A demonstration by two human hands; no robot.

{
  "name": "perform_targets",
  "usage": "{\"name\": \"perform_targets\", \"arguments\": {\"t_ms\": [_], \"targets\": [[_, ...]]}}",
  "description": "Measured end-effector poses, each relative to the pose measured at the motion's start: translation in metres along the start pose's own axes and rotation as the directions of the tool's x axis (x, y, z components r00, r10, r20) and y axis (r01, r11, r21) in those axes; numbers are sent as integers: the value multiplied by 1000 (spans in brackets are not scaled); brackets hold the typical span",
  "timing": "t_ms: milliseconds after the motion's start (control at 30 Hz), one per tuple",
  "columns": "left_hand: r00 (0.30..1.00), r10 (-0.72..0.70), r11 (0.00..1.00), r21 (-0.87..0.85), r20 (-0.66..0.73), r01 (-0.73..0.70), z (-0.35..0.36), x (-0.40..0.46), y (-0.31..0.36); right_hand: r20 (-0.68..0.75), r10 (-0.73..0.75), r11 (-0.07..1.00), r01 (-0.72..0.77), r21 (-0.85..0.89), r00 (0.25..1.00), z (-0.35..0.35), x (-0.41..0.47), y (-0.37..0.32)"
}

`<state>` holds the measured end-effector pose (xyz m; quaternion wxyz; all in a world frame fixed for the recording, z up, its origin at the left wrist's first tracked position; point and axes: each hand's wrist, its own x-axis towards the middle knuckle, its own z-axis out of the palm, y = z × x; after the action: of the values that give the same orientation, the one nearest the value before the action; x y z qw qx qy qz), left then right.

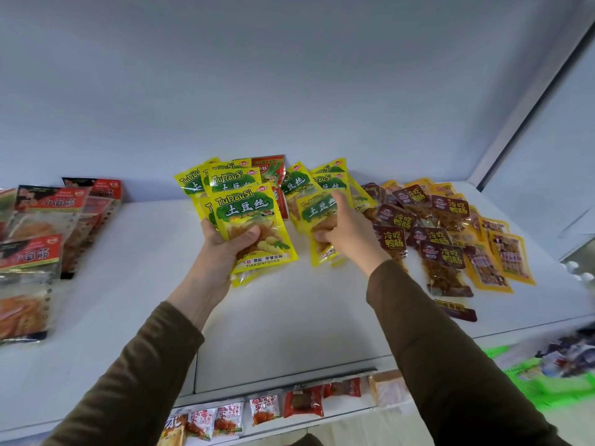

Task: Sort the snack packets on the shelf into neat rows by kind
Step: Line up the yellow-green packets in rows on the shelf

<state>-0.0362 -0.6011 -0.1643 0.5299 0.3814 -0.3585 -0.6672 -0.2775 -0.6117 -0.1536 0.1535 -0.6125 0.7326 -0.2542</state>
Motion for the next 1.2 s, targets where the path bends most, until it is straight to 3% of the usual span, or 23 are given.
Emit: {"name": "perform_targets", "arguments": {"t_ms": [67,100,167,200,233,367,467,567,667,733,800,867,933,1000,1200], "targets": [[1000,8,1000,8,-16,-8,1,2,-2,-61,26,957,-7,289,998,-14,-2,-3],[1000,10,1000,8,-24,-10,2,3,-2,-83,43,870,4,494,996,-22,-5,-8],[999,21,1000,9,-29,-21,6,3,-4,-13,35,496,-6,869,999,-31,-13,-24],[999,33,999,13,-17,-33,9,2,-4,35,-11,347,-29,938,999,-30,-16,-33],[999,50,999,18,-1,-50,13,2,-5,61,-59,294,-41,955,996,-26,-20,-42],[999,48,999,-24,-8,-48,27,-2,-2,45,-146,555,45,830,988,2,-36,-64],[994,-47,995,-77,103,55,26,-6,9,119,-187,623,24,782,975,9,-40,-62],[980,-94,994,-45,178,103,25,-10,12,181,-273,773,103,626,945,16,-43,-67],[991,-46,999,-7,124,48,23,-10,6,235,-343,771,130,623,910,20,-43,-73],[997,-47,999,-16,62,48,20,-10,3,295,-295,718,7,696,909,16,-38,-72],[999,-50,996,-77,23,51,16,-10,3,263,-232,700,-28,714,936,11,-28,-62],[998,-55,992,-118,-7,54,10,-9,4,95,-108,852,43,521,990,4,-14,-44],[998,-65,989,-138,-22,61,7,-9,5,-119,-22,998,28,51,993,-4,3,-20],[997,-72,986,-154,-33,66,6,-8,6,-197,36,959,-90,-270,980,-10,17,-2],[997,-77,987,-140,-19,74,11,-8,4,-102,137,914,-165,-370,985,-4,52,-2]]}}
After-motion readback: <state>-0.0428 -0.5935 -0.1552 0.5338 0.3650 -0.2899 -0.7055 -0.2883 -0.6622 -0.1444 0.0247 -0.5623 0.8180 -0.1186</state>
